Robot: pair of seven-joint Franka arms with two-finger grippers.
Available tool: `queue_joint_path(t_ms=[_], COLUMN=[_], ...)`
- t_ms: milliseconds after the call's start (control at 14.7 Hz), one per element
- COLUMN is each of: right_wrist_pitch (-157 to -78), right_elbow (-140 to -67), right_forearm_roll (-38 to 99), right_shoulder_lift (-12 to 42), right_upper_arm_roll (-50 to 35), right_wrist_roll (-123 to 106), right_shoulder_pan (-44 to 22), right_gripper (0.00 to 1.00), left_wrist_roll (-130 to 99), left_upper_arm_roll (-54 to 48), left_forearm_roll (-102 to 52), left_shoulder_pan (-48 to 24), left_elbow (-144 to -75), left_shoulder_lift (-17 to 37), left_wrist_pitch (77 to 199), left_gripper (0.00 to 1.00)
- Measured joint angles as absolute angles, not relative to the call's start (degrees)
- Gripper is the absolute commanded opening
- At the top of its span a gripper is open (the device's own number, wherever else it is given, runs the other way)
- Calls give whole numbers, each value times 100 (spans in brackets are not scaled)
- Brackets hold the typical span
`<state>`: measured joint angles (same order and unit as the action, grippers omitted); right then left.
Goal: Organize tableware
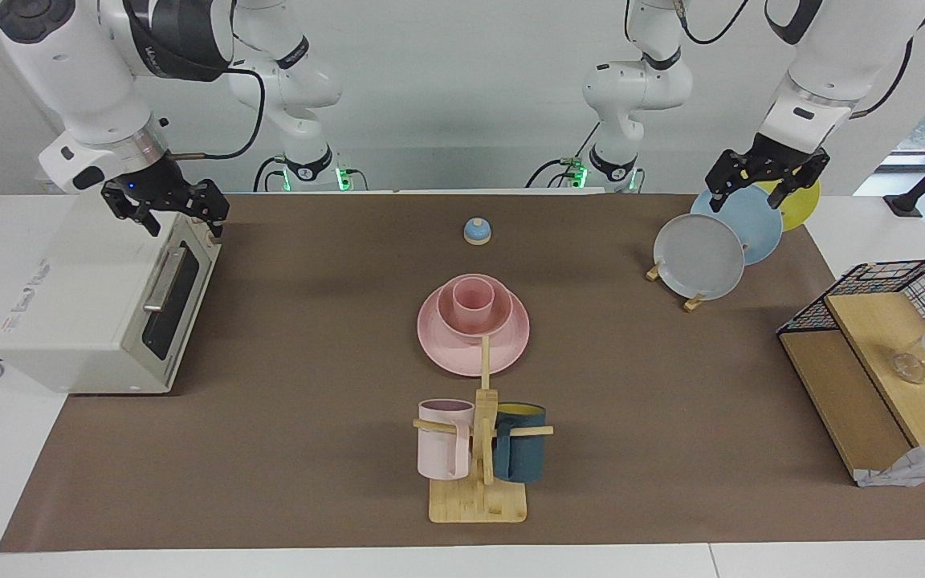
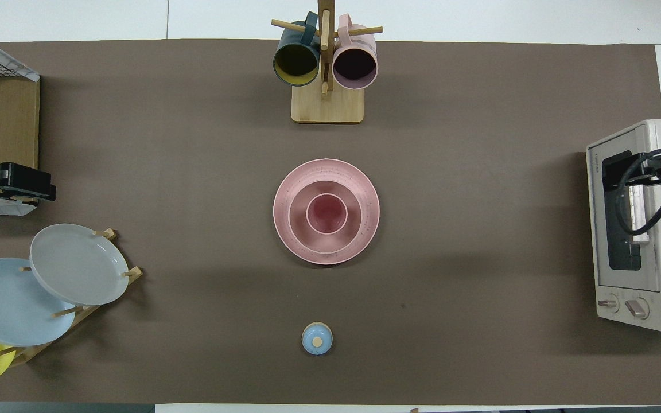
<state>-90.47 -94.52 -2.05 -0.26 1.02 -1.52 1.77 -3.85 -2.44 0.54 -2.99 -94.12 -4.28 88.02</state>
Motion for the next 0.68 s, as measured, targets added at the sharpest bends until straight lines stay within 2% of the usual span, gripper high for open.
queue_joint_path(t_ms=[680], right_wrist_pitch=[-9019], right_elbow=[-9454], right_forearm_roll=[-204], right_shoulder_lift=[-26], right_upper_arm_roll=[99], right_wrist_roll=[-152], right_shoulder_pan=[173], right_gripper=[100], left_wrist_roll=[-380], left_upper_arm_roll=[-341], left_forearm_roll=[-243], left_shoulder_pan=[-138], left_elbow=[-9410], left_shoulder_lift=[-396], left_wrist_pitch=[8817], left_gripper=[100])
